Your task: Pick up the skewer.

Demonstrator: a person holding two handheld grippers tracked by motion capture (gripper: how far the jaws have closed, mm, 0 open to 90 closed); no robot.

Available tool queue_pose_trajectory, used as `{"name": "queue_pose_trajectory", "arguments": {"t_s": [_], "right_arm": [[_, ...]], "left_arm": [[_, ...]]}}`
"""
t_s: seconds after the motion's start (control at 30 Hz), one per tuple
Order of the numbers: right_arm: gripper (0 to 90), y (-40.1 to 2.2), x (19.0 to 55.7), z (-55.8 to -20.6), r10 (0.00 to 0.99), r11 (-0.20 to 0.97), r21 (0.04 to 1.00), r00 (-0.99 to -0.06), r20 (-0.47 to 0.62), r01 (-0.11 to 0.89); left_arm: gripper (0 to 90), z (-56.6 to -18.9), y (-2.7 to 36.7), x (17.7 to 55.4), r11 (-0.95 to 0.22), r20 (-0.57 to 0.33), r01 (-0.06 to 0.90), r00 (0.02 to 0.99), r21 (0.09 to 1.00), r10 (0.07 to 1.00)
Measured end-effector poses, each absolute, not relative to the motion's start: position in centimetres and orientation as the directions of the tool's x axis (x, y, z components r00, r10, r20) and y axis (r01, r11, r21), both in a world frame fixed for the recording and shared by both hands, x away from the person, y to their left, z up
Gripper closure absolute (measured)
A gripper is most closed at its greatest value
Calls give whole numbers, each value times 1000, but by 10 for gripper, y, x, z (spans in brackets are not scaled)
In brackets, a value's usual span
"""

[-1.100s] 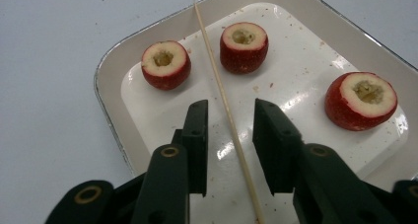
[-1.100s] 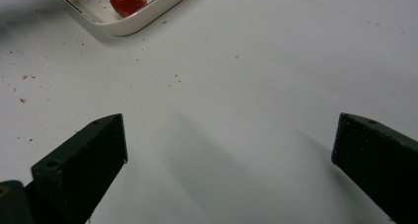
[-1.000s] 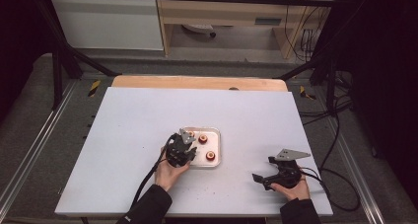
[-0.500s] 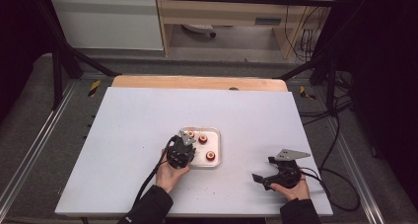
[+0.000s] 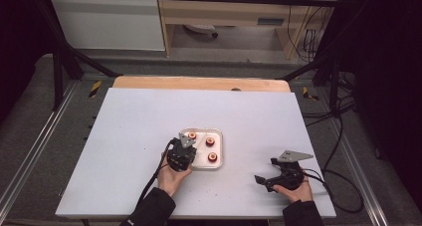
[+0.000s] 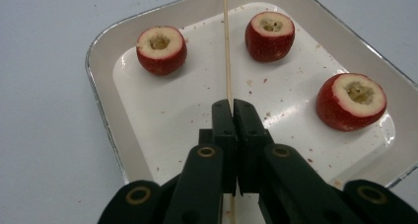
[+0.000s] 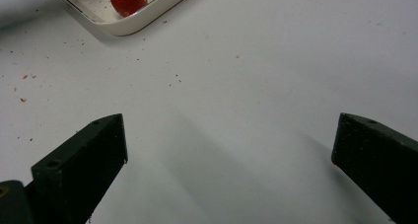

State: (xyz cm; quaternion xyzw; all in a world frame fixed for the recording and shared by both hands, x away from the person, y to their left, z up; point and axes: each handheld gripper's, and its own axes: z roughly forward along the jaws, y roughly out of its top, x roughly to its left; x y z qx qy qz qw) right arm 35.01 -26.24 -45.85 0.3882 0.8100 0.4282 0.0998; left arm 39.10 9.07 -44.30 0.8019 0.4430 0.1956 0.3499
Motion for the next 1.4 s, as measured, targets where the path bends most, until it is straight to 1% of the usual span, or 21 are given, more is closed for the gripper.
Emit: {"name": "queue_pose_trajectory", "arguments": {"t_s": [0.17,0.63,0.73,1.1,1.2,1.27,1.4], "right_arm": [[10,-262,350,-458,715,333,773,-679,167,541],[6,-257,350,-454,711,358,774,-690,136,522],[6,-255,350,-453,708,365,776,-695,128,515],[7,-241,350,-451,702,441,751,-710,53,492],[11,-237,349,-448,698,456,751,-715,31,477],[18,-233,349,-446,687,488,746,-727,-9,452],[24,-227,348,-443,676,514,738,-736,-34,437]], "left_arm": [[886,-437,95,389,-360,-4,562,543,745,839],[886,-419,110,381,-421,3,514,631,748,776],[886,-417,113,379,-429,-8,513,648,744,761],[886,-414,119,374,-491,-6,484,716,724,698],[886,-412,120,372,-501,-9,476,732,723,682],[886,-411,121,370,-508,-9,468,742,724,671],[886,-408,122,368,-522,-6,453,759,722,651]]}}
